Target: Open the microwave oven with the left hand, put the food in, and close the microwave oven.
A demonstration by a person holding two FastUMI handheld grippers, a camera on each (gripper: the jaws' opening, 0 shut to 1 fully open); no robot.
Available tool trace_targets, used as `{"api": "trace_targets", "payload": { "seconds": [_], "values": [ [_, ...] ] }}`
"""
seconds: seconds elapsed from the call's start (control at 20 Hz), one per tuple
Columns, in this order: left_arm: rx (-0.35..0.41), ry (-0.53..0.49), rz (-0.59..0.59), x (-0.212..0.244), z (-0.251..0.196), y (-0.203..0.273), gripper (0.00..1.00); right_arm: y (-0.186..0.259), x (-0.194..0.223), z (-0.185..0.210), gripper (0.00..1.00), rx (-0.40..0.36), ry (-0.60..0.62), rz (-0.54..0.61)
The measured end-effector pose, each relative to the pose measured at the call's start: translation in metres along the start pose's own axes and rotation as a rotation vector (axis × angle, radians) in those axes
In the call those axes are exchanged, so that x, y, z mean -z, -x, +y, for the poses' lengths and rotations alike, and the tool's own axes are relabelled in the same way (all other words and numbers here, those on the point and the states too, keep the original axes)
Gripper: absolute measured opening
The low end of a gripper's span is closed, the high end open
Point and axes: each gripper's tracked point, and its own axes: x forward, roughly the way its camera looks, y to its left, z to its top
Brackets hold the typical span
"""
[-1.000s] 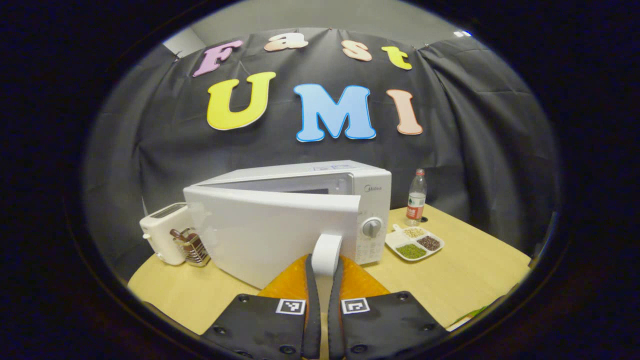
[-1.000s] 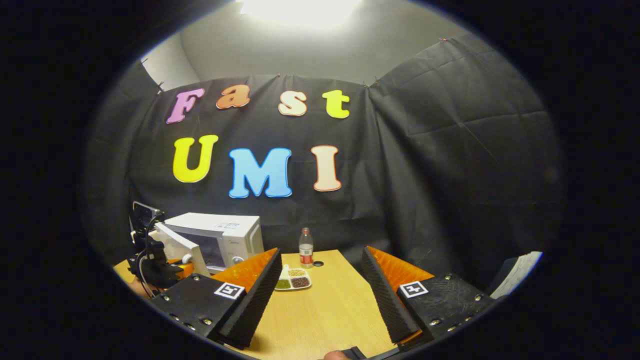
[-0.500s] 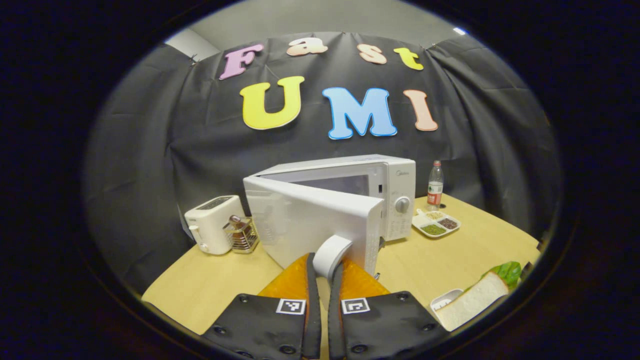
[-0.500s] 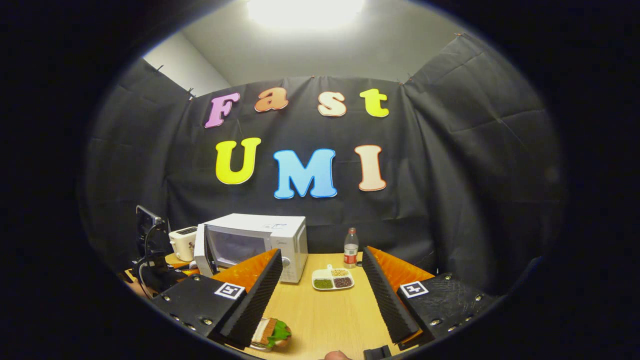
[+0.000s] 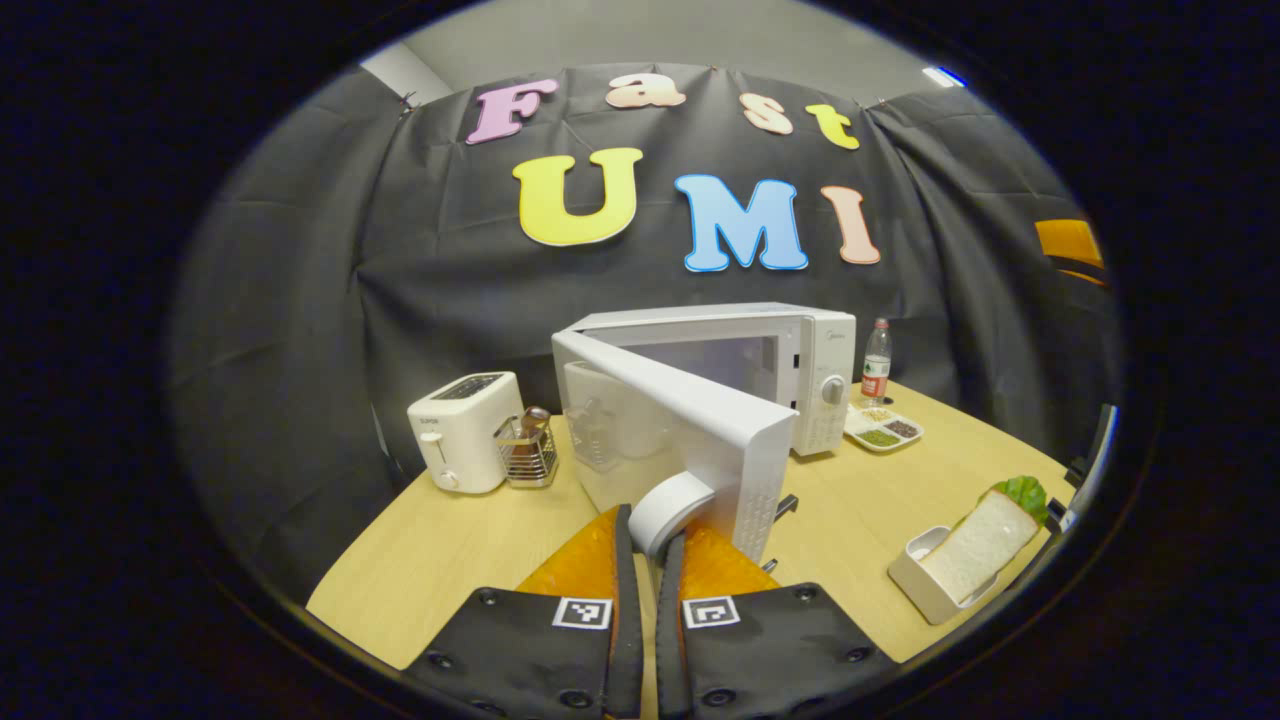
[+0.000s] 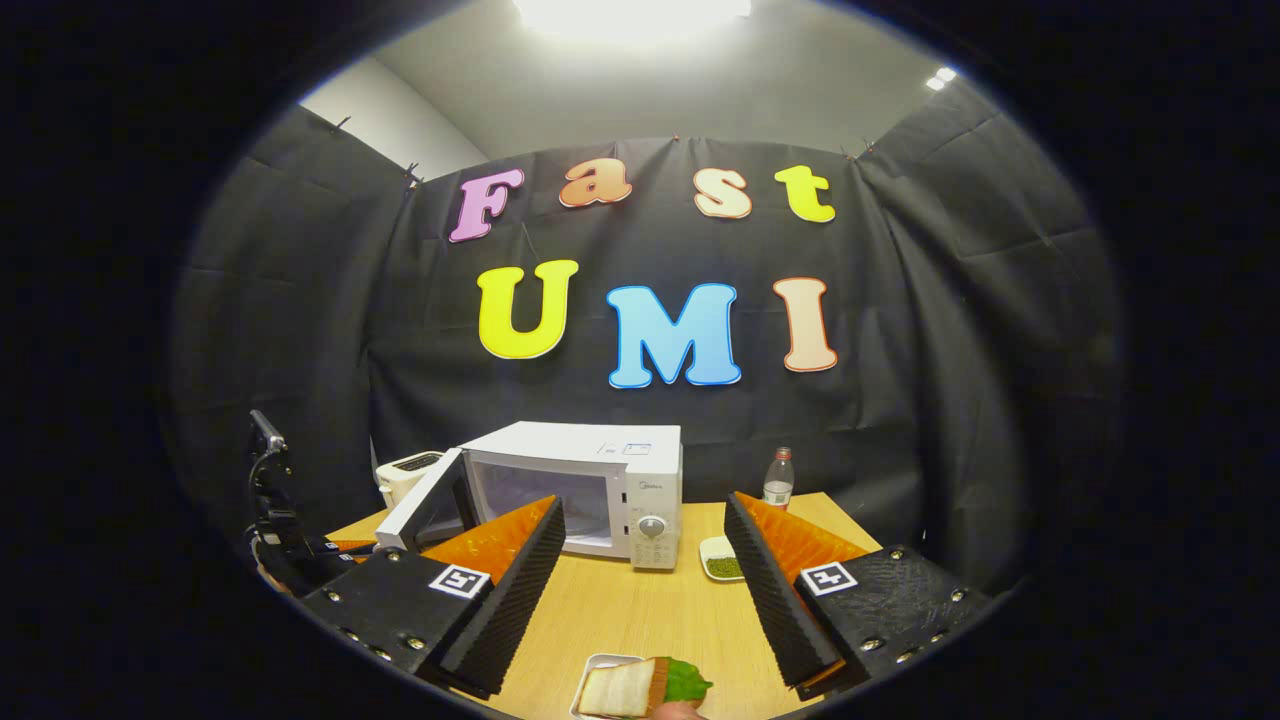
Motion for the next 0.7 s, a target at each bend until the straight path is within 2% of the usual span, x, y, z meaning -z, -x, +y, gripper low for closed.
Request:
{"api": "trace_targets", "payload": {
  "seconds": [0.25, 0.3, 0.35, 0.7],
  "values": [
    [0.000, 0.022, 0.004, 0.010, 0.047, 0.009, 0.12, -0.015, -0.001, 0.044, 0.97, -0.008, -0.002, -0.015],
    [-0.006, 0.024, 0.003, 0.012, 0.057, 0.010, 0.17, -0.017, 0.000, 0.050, 0.97, -0.006, -0.001, -0.015],
    [-0.003, 0.035, 0.002, 0.013, 0.067, 0.011, 0.12, -0.019, 0.001, 0.055, 0.97, -0.001, 0.003, -0.013],
    [0.003, 0.114, 0.015, 0.026, 0.107, 0.016, 0.14, -0.024, 0.014, 0.072, 0.97, 0.016, 0.018, 0.029]
  ]
}}
